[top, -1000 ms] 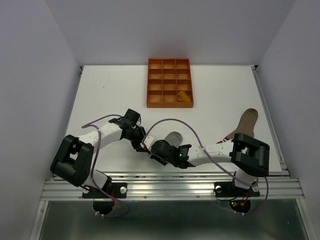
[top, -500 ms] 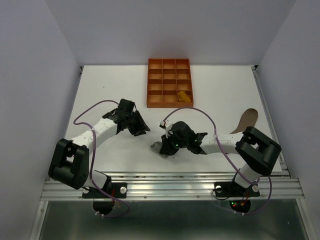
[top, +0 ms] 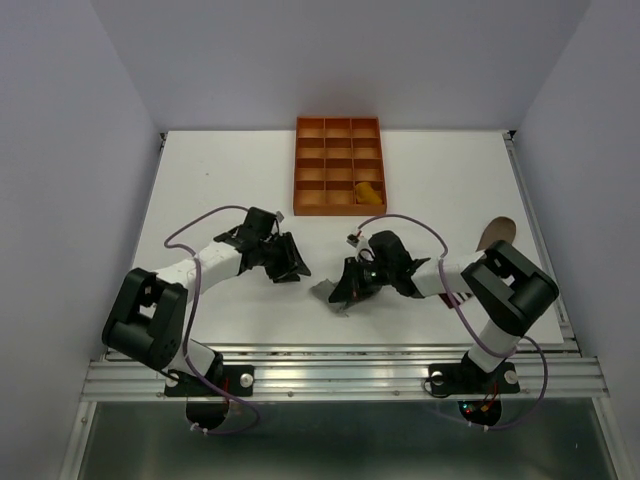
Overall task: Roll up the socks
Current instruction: Roll the sock at the center of the board.
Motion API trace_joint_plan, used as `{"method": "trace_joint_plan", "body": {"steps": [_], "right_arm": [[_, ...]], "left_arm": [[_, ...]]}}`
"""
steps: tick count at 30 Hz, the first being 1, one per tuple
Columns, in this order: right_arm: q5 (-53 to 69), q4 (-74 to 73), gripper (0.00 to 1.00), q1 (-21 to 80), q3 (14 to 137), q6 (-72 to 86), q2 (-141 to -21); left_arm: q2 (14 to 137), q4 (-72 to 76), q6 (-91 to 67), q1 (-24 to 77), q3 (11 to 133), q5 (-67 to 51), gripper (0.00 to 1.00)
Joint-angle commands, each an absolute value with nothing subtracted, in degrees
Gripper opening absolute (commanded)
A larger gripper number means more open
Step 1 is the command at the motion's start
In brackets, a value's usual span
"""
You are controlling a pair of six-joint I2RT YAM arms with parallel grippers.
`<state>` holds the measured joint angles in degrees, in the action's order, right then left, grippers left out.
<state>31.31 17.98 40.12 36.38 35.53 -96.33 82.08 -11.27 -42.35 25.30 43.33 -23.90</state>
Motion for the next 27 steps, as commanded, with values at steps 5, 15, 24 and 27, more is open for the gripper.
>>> {"method": "trace_joint_plan", "body": {"steps": [5, 15, 24, 27], "right_arm": [[24.61, 8.0, 0.01, 37.8, 31.73, 37.7, -103.71], [21.01, 5.98, 0.02, 37.18, 31.02, 39.02, -107.05], [20.83, 4.31, 0.04, 37.18, 32.17, 36.22, -106.26], [21.79, 4.39, 0.06, 37.18, 32.43, 35.25, -105.74]], "left_arm": [[85.6, -6.24, -37.09, 29.26, 43.77, -30.4, 0.55], [86.13, -4.83, -34.72, 32.52, 42.36, -28.05, 0.6], [90.61, -3.52, -35.33, 34.19, 41.84, -24.26, 0.6], [92.2, -4.48, -35.86, 35.42, 42.62, -20.75, 0.6]]}}
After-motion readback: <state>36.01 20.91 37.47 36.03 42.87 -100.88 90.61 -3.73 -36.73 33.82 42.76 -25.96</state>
